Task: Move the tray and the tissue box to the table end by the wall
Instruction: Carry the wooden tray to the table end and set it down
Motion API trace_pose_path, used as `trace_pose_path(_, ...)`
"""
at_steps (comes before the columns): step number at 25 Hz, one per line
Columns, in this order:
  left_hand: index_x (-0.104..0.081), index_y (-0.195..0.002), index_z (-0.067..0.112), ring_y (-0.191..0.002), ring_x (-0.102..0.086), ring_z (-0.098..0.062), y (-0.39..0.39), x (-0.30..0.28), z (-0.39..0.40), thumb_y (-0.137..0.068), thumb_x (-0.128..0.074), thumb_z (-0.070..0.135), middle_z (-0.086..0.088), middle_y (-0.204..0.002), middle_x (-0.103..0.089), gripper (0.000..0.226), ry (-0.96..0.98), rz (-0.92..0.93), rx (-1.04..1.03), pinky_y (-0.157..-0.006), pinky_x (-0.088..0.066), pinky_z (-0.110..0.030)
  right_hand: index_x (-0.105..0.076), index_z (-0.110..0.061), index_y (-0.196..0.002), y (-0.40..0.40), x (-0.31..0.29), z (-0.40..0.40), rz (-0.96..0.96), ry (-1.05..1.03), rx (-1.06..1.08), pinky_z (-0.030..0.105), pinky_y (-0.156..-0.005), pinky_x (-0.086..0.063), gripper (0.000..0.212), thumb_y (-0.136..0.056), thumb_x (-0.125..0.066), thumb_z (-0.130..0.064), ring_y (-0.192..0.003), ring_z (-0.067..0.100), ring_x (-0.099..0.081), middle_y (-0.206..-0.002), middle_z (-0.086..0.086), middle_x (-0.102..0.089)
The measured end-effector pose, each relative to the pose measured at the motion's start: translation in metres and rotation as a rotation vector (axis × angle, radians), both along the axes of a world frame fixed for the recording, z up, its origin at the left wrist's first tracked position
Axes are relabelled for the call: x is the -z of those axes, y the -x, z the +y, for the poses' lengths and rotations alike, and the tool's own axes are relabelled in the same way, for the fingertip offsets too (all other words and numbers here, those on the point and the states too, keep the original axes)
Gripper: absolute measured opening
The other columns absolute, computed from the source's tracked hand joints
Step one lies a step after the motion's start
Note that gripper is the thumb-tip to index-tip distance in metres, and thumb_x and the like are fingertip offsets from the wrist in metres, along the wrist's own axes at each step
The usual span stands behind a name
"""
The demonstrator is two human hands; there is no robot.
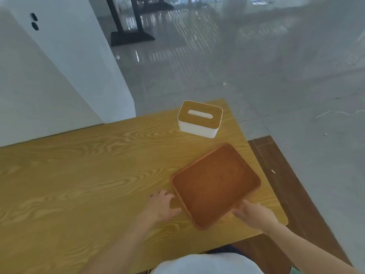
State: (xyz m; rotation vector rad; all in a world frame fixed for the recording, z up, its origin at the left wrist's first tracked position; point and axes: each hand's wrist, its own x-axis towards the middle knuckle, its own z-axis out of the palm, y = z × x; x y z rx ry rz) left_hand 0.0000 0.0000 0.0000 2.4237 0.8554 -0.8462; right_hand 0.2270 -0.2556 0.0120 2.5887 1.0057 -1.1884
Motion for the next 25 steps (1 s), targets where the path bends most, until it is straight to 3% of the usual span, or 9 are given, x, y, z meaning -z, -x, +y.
trace_pose_path(2, -0.047, -0.143, 0.024, -0.140, -0.034, -0.029, -0.010, 0.002, -0.011, -0.082, -0.042, 0.078, -0.008, -0.150, -0.041, 0.081, -0.015, 0.019, -0.119, -0.112, -0.024, -0.052, -0.049, -0.026, -0.131, -0.012, 0.008, -0.001, 0.095, -0.016, 0.144, 0.033, -0.076, -0.055, 0.056, -0.093, -0.040, -0.067, -0.092, 0.014, -0.066, -0.113, -0.006, -0.069)
trace_pose_path(4, -0.050, -0.140, 0.023, -0.137, -0.038, -0.027, -0.019, 0.001, -0.023, -0.081, -0.044, 0.077, -0.007, -0.146, -0.044, 0.081, -0.024, -0.001, -0.262, -0.109, -0.030, -0.050, -0.059, -0.020, -0.112, -0.022, 0.016, -0.003, 0.203, -0.088, 0.363, 0.034, -0.068, -0.058, 0.046, -0.093, -0.049, -0.061, -0.076, 0.013, -0.069, -0.093, -0.002, -0.074)
trace_pose_path(6, -0.054, -0.135, 0.021, -0.131, -0.045, -0.026, -0.027, 0.005, -0.030, -0.081, -0.051, 0.073, -0.005, -0.140, -0.049, 0.074, -0.037, -0.025, -0.407, -0.104, -0.038, -0.047, -0.064, -0.013, -0.101, -0.030, 0.023, 0.000, 0.301, -0.159, 0.591, 0.032, -0.053, -0.052, 0.042, -0.093, -0.058, -0.054, -0.058, 0.015, -0.066, -0.078, 0.004, -0.075)
trace_pose_path(11, -0.055, -0.123, 0.020, -0.113, -0.057, -0.025, -0.042, 0.009, -0.050, -0.080, -0.068, 0.057, -0.002, -0.121, -0.061, 0.059, -0.019, -0.047, -0.691, -0.089, -0.050, -0.042, -0.060, 0.000, -0.078, -0.045, 0.027, 0.002, 0.492, -0.187, 0.884, 0.026, -0.039, -0.034, 0.033, -0.093, -0.069, -0.028, -0.042, 0.020, -0.045, -0.058, 0.010, -0.059)
trace_pose_path(15, -0.053, -0.118, 0.021, -0.104, -0.059, -0.022, -0.044, 0.016, -0.061, -0.085, -0.070, 0.034, 0.000, -0.116, -0.061, 0.039, 0.030, -0.108, -0.812, -0.080, -0.048, -0.036, -0.064, 0.001, -0.090, -0.054, 0.019, 0.002, 0.629, -0.180, 1.045, 0.030, -0.047, -0.042, 0.017, -0.093, -0.070, -0.015, -0.054, 0.024, -0.057, -0.072, 0.015, -0.067)
trace_pose_path(18, -0.052, -0.112, 0.023, -0.078, -0.055, -0.005, -0.043, 0.017, -0.068, -0.089, -0.067, 0.021, 0.005, -0.104, -0.063, 0.028, 0.126, -0.279, -0.934, -0.063, -0.042, -0.023, -0.068, -0.002, -0.097, -0.056, 0.017, 0.002, 0.587, -0.264, 1.042, 0.032, -0.056, -0.049, 0.017, -0.091, -0.072, -0.017, -0.071, 0.027, -0.069, -0.092, 0.017, -0.076)
trace_pose_path(20, -0.050, -0.113, 0.023, -0.076, -0.054, 0.000, -0.045, 0.017, -0.073, -0.090, -0.066, 0.016, 0.003, -0.105, -0.065, 0.028, 0.167, -0.382, -0.991, -0.060, -0.041, -0.016, -0.067, -0.002, -0.098, -0.054, 0.018, 0.001, 0.538, -0.379, 1.080, 0.032, -0.058, -0.053, 0.016, -0.091, -0.071, -0.016, -0.080, 0.028, -0.073, -0.094, 0.016, -0.077)
trace_pose_path(23, -0.049, -0.118, 0.021, -0.083, -0.066, -0.014, -0.051, 0.009, -0.083, -0.091, -0.061, 0.005, 0.001, -0.103, -0.066, 0.034, 0.256, -0.487, -1.138, -0.075, -0.059, -0.039, -0.060, -0.003, -0.106, -0.054, 0.018, 0.000, 0.596, -0.433, 1.173, 0.039, -0.067, -0.059, 0.018, -0.091, -0.068, -0.008, -0.083, 0.030, -0.076, -0.097, 0.019, -0.076)
trace_pose_path(25, -0.044, -0.129, 0.021, -0.085, -0.069, -0.023, -0.051, 0.000, -0.086, -0.091, -0.058, 0.001, 0.003, -0.098, -0.064, 0.044, 0.316, -0.552, -1.198, -0.077, -0.060, -0.051, -0.057, -0.007, -0.110, -0.057, 0.016, -0.002, 0.692, -0.440, 1.202, 0.039, -0.066, -0.059, 0.023, -0.090, -0.069, -0.006, -0.079, 0.029, -0.077, -0.097, 0.018, -0.076)
